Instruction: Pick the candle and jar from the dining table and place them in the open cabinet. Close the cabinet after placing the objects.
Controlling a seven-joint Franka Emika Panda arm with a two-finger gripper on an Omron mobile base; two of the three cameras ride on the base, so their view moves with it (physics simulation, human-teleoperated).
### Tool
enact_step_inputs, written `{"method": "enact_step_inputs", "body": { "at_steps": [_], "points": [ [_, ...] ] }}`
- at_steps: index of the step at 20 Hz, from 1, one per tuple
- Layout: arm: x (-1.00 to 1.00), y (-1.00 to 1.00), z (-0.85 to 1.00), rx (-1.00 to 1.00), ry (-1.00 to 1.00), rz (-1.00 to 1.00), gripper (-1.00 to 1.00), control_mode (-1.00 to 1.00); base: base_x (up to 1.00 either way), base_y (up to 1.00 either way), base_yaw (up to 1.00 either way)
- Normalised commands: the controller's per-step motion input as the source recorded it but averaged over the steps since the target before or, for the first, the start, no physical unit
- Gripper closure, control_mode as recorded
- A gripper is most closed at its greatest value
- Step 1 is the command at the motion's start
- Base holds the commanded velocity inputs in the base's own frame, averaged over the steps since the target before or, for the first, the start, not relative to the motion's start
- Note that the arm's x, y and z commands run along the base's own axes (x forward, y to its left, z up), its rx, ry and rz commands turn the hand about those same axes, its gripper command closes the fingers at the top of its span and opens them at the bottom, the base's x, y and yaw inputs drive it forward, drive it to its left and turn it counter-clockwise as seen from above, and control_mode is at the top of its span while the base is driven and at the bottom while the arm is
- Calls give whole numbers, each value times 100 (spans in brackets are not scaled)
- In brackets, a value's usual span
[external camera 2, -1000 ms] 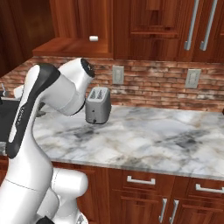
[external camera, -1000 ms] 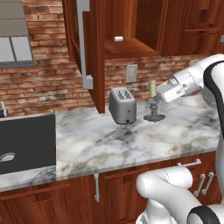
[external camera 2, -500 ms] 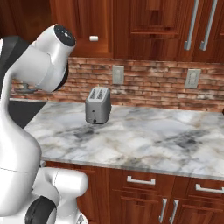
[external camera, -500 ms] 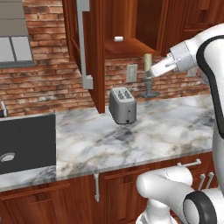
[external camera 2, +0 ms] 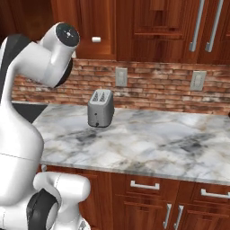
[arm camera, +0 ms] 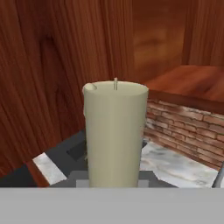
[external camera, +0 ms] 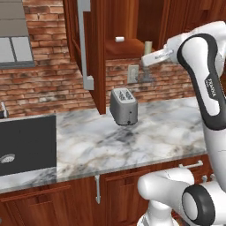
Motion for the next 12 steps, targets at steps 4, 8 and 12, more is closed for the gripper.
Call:
{"method": "enact_step_inputs", "body": {
  "at_steps": [4,8,12],
  "points": [
    [42,0,2,6,-43,-20,100,-100,0,0,0],
    [3,-12,34,10,-27,-10,100,-100,0,0,0],
    [18,-14,41,4,0,-5,100,-100,0,0,0]
  ]
}}
